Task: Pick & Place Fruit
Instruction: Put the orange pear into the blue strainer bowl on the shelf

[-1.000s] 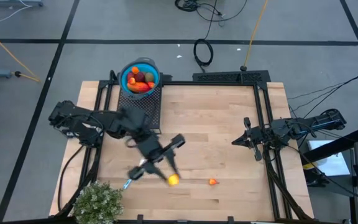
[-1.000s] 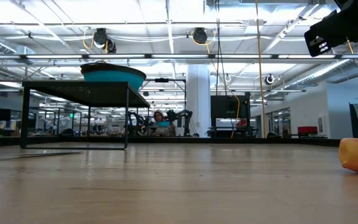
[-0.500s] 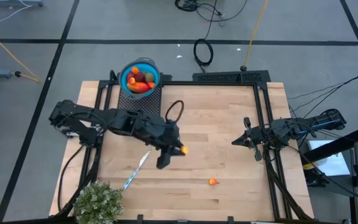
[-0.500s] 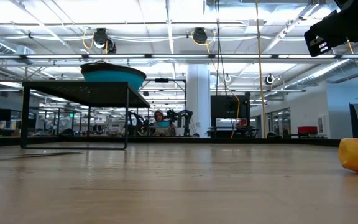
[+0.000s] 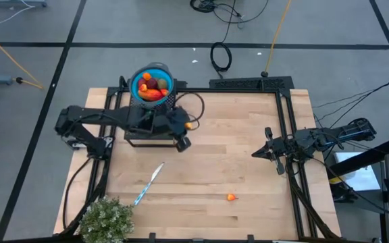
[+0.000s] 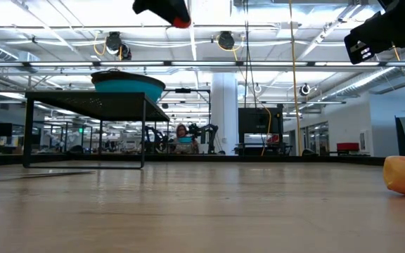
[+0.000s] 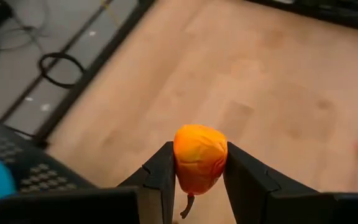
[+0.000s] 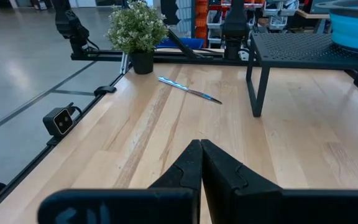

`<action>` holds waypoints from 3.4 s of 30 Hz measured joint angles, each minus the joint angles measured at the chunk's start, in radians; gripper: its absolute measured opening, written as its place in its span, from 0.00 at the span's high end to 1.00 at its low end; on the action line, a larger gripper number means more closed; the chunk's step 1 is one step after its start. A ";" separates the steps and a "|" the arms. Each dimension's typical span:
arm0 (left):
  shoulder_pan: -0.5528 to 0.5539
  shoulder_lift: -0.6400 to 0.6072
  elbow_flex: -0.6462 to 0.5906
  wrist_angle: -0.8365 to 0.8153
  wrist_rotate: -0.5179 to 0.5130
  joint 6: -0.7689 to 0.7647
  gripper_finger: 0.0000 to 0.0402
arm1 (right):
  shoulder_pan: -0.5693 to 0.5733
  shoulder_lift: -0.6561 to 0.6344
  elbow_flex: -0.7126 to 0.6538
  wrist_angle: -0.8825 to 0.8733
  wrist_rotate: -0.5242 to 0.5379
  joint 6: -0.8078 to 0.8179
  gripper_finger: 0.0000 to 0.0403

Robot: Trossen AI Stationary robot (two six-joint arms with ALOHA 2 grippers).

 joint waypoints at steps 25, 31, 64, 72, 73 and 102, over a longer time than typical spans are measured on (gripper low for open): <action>0.592 0.000 0.000 0.000 -0.026 0.121 0.73 | 0.000 0.000 0.000 0.000 0.001 0.000 1.00; 0.731 0.000 0.000 0.000 0.045 0.105 0.73 | 0.000 0.000 0.000 0.000 0.001 0.000 1.00; 0.840 0.035 0.000 -0.105 0.224 0.325 0.73 | 0.000 0.000 0.000 0.000 0.001 0.003 1.00; 0.840 0.035 0.000 -0.104 0.224 0.339 0.72 | 0.000 0.000 0.000 0.000 0.001 0.003 1.00; 0.840 0.035 0.000 -0.103 0.224 0.345 0.71 | 0.000 0.000 0.000 0.000 0.001 0.003 1.00; 0.547 -0.069 0.233 -0.035 0.461 0.251 0.62 | 0.000 0.010 0.001 0.296 -0.051 0.163 1.00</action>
